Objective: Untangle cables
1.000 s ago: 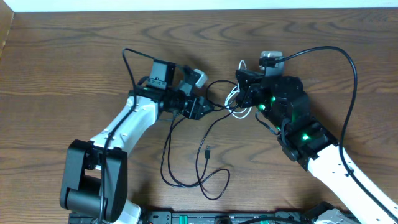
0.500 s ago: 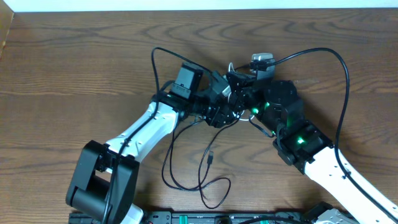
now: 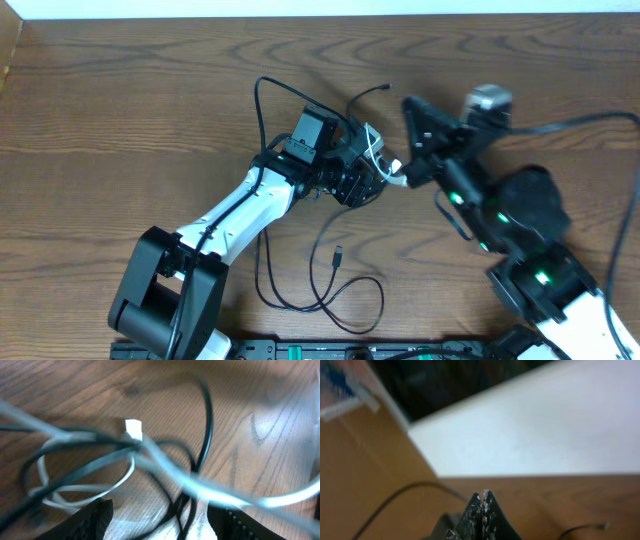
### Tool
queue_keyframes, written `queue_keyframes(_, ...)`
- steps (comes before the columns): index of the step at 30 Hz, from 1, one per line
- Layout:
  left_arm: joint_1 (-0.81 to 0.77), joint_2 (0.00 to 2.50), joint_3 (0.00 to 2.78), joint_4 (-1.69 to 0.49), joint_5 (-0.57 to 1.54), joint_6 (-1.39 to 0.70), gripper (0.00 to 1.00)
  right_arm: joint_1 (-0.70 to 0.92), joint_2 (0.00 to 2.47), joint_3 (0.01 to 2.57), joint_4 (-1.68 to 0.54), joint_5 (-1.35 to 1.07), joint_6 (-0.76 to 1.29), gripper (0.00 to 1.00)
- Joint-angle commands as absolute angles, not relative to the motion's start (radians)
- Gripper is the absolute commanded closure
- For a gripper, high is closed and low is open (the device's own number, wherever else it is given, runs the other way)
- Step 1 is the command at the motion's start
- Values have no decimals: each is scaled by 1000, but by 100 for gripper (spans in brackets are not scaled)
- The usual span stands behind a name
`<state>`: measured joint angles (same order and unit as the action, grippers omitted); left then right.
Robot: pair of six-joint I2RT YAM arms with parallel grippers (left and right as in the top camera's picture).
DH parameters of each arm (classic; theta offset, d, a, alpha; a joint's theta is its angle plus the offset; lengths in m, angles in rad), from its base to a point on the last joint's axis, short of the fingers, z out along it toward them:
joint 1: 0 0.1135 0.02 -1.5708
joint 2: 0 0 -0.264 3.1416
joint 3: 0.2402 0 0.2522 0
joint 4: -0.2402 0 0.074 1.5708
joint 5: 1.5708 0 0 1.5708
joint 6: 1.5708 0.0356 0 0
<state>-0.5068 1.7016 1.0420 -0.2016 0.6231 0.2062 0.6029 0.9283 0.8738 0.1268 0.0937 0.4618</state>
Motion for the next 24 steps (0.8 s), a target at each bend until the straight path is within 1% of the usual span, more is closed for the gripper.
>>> queue_keyframes(1,-508,1679,1044,-201,588,205,34,609,874,881,123,213,396,99)
queue_keyframes(5,-508,1679,1044,-201,582,205,33,609,848,881,91,256,384,99)
queue_keyframes(9,-508,1679,1044,-200,587,205,34,609,869,881,2,257,388,99)
queue_keyframes(11,-508,1679,1044,-197,617,205,34,609,897,881,-54,257,388,99)
queue_keyframes(13,-508,1679,1044,-184,693,206,33,609,940,881,-109,257,388,98)
queue_keyframes(15,-507,1679,1044,-162,795,222,33,609,998,881,-159,256,388,93)
queue_keyframes(17,-506,1679,1044,-143,817,227,33,609,1045,881,-187,255,389,90)
queue_keyframes(19,-498,1677,1044,-149,738,216,34,609,1091,881,-205,256,392,86)
queue_keyframes(21,-485,1678,1044,-179,563,179,34,609,1125,881,-211,255,415,83)
queue_keyframes(24,-463,1678,1044,-261,291,170,37,609,1155,881,-209,252,422,82)
